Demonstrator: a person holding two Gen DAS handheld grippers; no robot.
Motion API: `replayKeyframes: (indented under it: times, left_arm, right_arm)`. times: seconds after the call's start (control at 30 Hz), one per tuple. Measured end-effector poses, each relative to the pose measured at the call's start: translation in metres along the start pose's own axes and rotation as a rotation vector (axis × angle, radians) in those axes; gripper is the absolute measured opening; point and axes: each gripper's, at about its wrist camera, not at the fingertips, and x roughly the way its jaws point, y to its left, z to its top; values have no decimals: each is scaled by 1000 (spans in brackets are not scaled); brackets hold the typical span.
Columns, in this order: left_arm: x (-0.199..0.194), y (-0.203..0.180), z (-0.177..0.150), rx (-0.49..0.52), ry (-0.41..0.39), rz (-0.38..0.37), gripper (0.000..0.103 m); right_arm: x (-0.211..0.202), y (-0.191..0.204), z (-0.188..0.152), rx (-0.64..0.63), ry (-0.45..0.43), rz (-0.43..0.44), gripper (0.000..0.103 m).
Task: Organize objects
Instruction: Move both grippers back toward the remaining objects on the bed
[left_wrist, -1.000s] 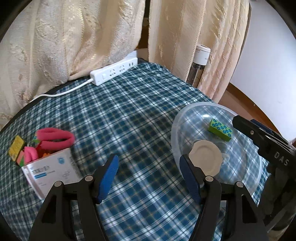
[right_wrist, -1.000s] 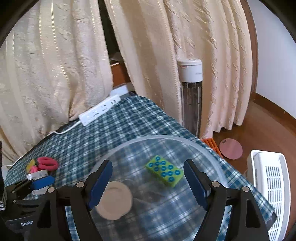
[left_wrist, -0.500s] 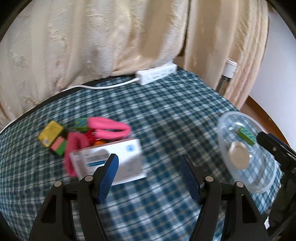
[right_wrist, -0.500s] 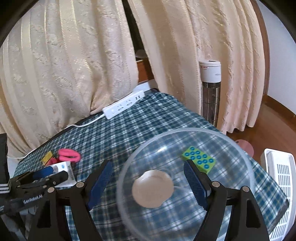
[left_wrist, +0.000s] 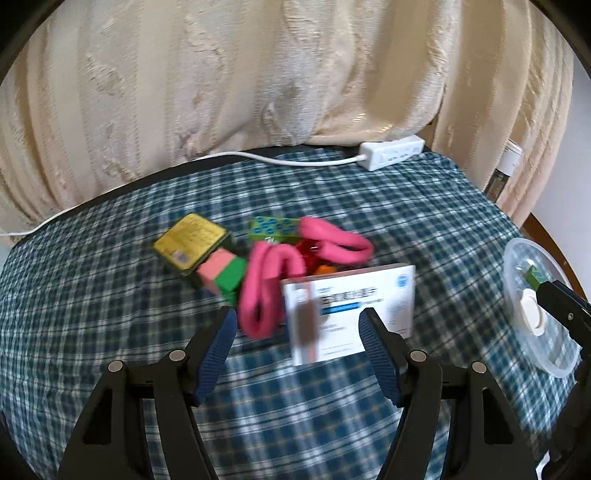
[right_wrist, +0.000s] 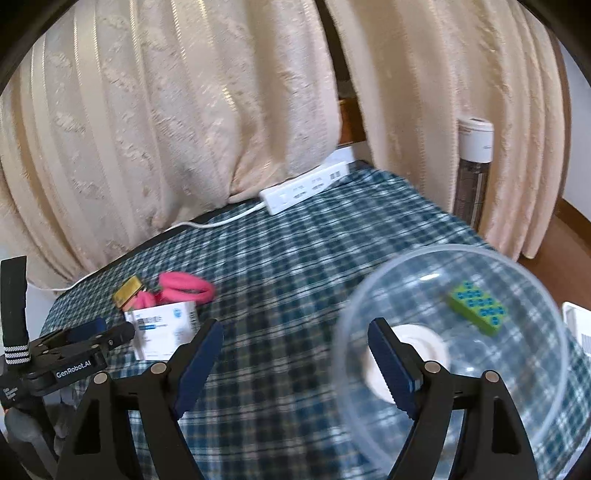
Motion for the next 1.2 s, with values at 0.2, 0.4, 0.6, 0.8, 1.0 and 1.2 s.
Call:
replayKeyframes:
  times: [0.2,0.4,0.6,0.8,1.0,1.2]
  left_arm:
    - [-1,24,-4,-33,3,16,70]
    - [2,44,-7,-72,12,25,70]
    - [5,59,-8,-104,21,28,70]
    - [9,68,-7,-121,30,31,70]
    - [12,70,-7,-135,43,41,70]
    - [13,69,-7,-132,46,42,70]
  right_arm:
    - [22,28,5,-29,34,34,84]
    - [49,51,17,-31,76,58,84]
    - [75,67,28,-36,107,64,84]
    - [100,77,30,-50,148,65,84]
    - [109,80,22,-71,188,82,84]
    - [106,80,15,-82,216,116,84]
